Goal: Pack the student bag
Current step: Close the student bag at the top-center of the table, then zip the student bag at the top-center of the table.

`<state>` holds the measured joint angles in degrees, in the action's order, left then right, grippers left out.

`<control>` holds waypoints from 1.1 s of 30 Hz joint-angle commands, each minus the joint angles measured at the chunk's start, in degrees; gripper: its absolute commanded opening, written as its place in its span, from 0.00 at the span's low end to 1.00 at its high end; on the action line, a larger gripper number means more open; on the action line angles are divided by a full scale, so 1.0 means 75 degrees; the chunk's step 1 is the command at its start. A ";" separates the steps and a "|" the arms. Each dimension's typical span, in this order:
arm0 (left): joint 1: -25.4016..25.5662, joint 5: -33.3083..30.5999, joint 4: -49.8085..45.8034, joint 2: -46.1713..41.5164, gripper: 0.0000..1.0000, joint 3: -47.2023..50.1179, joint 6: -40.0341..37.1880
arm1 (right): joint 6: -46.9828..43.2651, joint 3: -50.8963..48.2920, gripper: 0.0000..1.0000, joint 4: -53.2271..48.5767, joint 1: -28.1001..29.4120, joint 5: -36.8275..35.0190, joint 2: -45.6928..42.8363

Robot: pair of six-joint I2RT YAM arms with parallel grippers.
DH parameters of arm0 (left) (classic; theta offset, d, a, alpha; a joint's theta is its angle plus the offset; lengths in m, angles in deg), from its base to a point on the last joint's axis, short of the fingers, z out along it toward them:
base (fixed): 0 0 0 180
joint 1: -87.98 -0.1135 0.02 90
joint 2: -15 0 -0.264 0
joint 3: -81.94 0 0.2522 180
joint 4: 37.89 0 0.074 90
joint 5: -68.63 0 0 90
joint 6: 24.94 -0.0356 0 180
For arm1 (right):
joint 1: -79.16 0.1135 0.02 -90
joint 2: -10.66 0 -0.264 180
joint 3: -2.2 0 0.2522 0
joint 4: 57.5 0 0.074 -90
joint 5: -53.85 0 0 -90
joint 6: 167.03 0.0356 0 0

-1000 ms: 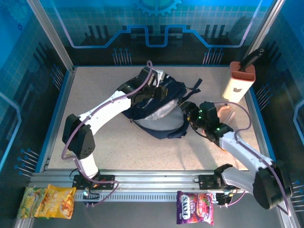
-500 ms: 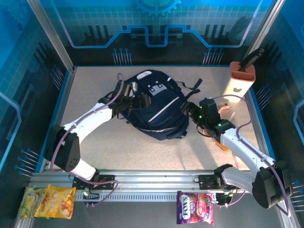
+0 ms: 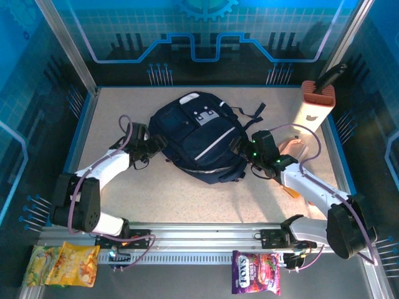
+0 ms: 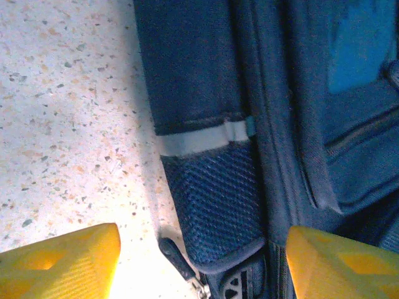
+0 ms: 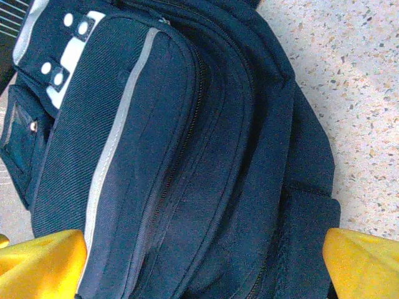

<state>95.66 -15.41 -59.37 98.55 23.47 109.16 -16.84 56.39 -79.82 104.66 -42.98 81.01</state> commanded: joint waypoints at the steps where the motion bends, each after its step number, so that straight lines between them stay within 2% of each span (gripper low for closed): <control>1: -0.0162 0.0430 0.0685 0.0434 0.68 0.0141 0.0460 | 0.0233 -0.0126 0.97 0.0284 0.0140 0.0098 0.0140; 7: -0.0215 0.0812 0.1568 0.1073 0.61 0.0283 0.0691 | 0.0418 -0.0320 0.97 0.0508 0.0192 0.0268 0.0229; 15: -0.0217 0.1107 0.2258 0.1602 0.43 0.0278 0.0967 | 0.0612 -0.0584 0.96 0.1001 0.0198 0.0533 0.0431; 21: -0.0216 0.1140 0.2329 0.1724 0.24 0.0208 0.0976 | 0.0613 -0.0490 0.92 0.1426 0.0203 0.0899 0.0949; 26: -0.0226 0.1196 0.2349 0.1592 0.02 0.0199 0.0918 | 0.0479 -0.0105 0.84 0.1653 0.0208 0.1351 0.1772; 29: -0.0222 0.1214 0.2357 0.1393 0.00 0.0245 0.0876 | 0.0249 0.0224 0.77 0.1721 0.0191 0.1462 0.2277; 33: -0.0216 0.1359 0.2398 0.0938 0.00 0.0371 0.0789 | -0.0407 0.0921 0.74 0.1630 0.0090 0.1508 0.2974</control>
<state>93.50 -8.35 -42.28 109.35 25.08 116.11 -15.82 59.71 -69.07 105.27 -35.23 99.12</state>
